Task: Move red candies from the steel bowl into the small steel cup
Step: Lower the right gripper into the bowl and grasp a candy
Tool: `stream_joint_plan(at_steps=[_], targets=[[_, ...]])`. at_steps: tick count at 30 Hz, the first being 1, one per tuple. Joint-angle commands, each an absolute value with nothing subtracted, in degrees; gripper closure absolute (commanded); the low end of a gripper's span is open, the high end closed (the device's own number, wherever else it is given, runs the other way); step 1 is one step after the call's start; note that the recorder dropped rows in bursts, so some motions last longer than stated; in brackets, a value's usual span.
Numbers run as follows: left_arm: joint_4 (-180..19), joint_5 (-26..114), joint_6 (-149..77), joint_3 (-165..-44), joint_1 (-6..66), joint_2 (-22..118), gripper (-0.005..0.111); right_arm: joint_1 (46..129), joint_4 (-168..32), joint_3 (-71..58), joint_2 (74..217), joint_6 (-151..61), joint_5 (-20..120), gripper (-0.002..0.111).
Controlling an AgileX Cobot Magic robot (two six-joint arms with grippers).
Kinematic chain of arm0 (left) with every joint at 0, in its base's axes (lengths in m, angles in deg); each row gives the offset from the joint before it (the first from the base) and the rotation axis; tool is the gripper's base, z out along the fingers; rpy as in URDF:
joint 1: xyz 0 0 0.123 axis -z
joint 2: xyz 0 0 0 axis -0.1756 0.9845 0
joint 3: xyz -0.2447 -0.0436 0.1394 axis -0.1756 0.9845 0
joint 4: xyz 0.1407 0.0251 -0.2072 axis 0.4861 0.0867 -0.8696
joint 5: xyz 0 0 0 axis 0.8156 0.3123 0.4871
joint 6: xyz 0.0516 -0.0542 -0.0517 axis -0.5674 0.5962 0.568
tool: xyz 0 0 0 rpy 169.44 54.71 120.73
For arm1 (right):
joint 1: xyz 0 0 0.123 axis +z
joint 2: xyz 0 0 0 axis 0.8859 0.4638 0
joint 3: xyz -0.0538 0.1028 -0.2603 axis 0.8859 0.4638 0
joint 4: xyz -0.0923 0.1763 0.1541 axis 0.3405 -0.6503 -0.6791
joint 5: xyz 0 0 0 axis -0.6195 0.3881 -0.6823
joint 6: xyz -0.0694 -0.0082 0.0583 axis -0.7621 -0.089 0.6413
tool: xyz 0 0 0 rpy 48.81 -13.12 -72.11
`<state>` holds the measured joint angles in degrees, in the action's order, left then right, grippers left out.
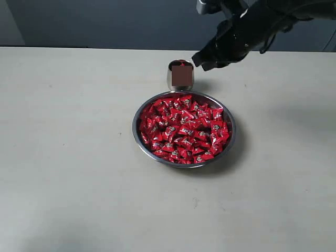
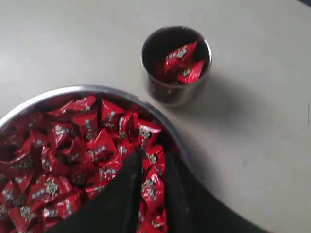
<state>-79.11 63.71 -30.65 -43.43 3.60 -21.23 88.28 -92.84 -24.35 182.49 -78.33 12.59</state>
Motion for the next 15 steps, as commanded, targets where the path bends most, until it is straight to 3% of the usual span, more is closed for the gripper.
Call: stream_joint_plan(at_steps=[1,7,15], targets=[[-78.99,63.41,-30.58,-43.91,3.91,-21.5,0.106,88.13,-93.15,-14.51,177.25,-79.4,17.8,0.09],[-78.99,63.41,-30.58,-43.91,3.91,-21.5,0.106,88.8,-94.79,-0.75,175.17,-83.93,26.81,0.09],[-78.99,63.41,-30.58,-43.91,3.91,-21.5,0.106,92.15,-97.85,0.49,175.28,-90.47,28.56,0.09]])
